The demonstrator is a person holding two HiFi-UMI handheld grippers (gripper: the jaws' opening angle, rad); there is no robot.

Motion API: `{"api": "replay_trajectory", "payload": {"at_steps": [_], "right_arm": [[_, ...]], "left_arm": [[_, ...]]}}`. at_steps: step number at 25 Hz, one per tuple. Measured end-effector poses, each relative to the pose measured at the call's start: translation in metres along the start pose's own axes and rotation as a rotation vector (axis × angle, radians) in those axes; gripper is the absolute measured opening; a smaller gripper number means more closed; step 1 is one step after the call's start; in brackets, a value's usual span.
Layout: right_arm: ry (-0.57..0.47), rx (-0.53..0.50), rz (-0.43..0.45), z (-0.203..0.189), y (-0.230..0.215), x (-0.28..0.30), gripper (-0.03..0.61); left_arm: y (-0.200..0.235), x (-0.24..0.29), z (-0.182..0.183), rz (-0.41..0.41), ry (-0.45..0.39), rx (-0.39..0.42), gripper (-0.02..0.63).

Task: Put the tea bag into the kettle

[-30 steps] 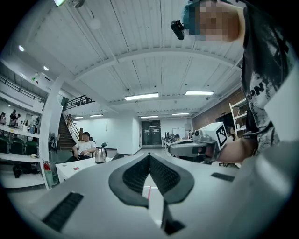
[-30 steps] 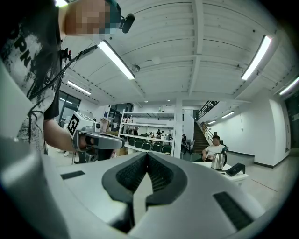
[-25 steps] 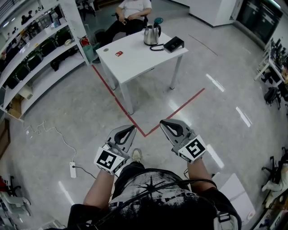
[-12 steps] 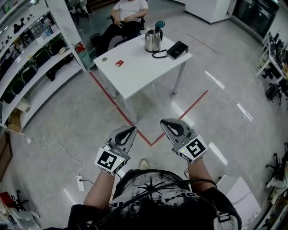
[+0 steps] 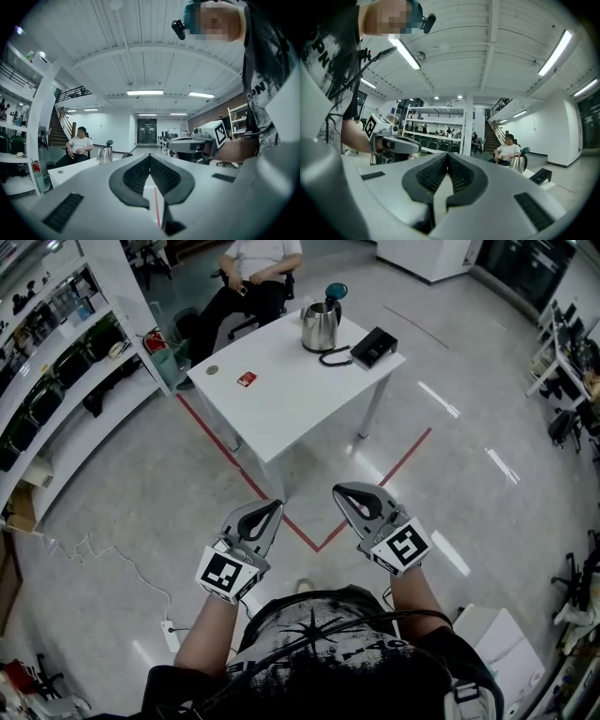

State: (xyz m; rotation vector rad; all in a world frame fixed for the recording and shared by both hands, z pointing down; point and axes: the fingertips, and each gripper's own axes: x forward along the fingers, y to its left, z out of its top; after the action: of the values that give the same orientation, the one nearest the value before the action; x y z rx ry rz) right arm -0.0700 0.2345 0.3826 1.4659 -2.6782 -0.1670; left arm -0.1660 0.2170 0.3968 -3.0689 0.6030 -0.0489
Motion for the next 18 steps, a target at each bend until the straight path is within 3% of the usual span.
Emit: {"api": "replay_trajectory", "payload": {"at_steps": [11,18], "right_arm": [[0.045,-0.009,-0.004,-0.007,-0.023,0.024,0.011],[0.029,0.005,0.025,-0.018,-0.066,0.036,0.011]], "left_arm": [[0.035,0.022,-0.014,-0.002,-0.009,-0.057,0.011],[0.047,0.057,-0.017,0.019,0.009,-0.045,0.011]]}}
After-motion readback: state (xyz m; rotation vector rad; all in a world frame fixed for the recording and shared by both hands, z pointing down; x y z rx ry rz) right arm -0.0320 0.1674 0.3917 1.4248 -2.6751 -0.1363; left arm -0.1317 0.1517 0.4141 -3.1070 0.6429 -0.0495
